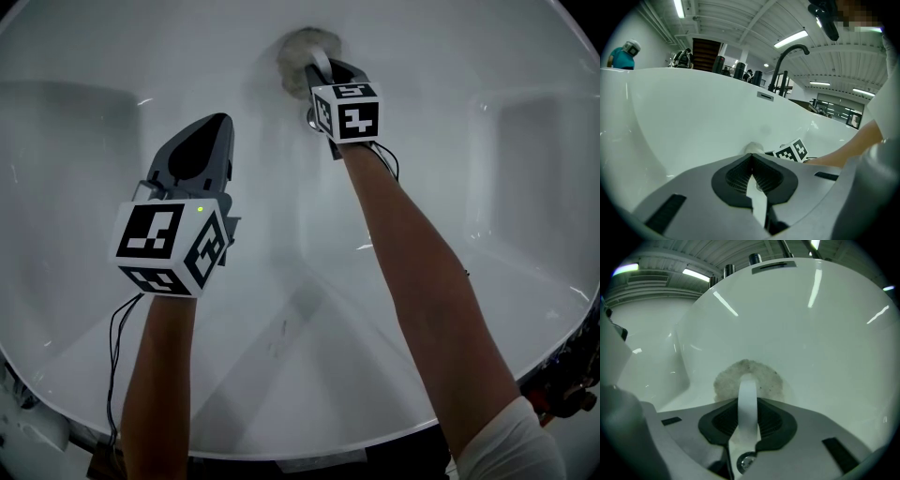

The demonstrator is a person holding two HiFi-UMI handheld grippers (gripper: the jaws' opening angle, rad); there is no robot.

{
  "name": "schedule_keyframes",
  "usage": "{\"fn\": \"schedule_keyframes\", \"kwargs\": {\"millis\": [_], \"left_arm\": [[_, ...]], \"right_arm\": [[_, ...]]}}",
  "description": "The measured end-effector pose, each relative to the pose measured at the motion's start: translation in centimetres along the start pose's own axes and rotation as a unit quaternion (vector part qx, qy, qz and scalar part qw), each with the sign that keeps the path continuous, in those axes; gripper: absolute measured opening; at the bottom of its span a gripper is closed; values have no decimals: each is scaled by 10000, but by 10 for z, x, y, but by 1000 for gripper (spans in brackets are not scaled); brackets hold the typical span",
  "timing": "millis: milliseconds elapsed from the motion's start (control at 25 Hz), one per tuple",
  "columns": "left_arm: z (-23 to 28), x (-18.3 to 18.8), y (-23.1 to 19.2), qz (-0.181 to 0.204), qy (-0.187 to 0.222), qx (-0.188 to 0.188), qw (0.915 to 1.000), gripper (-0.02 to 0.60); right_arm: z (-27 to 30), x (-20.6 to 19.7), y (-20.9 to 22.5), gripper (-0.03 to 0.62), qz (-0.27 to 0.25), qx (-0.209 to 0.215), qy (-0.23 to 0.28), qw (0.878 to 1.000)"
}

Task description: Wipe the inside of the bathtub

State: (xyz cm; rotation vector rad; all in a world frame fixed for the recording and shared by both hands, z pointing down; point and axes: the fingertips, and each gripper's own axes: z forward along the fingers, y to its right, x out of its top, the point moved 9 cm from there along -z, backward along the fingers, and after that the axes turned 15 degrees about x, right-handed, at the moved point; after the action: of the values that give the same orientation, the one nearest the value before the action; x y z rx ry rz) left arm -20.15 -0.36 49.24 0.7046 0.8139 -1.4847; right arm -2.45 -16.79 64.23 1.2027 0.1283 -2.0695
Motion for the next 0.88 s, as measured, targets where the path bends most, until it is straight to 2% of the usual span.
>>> {"fn": "schedule_keyframes", "kwargs": {"millis": [360, 600, 880], "left_arm": [[9, 30, 55, 106, 85, -167, 9998, 11], [22, 33, 87, 101, 84, -220, 9997, 11], [36, 34, 138, 176, 72, -458, 9988, 11]], "right_arm": [[-45, 12, 39, 98, 16, -97, 63, 9999], [-71, 8, 70, 98, 7, -141, 78, 9999], [-104, 0, 109, 98, -6, -269, 107, 9996]]}}
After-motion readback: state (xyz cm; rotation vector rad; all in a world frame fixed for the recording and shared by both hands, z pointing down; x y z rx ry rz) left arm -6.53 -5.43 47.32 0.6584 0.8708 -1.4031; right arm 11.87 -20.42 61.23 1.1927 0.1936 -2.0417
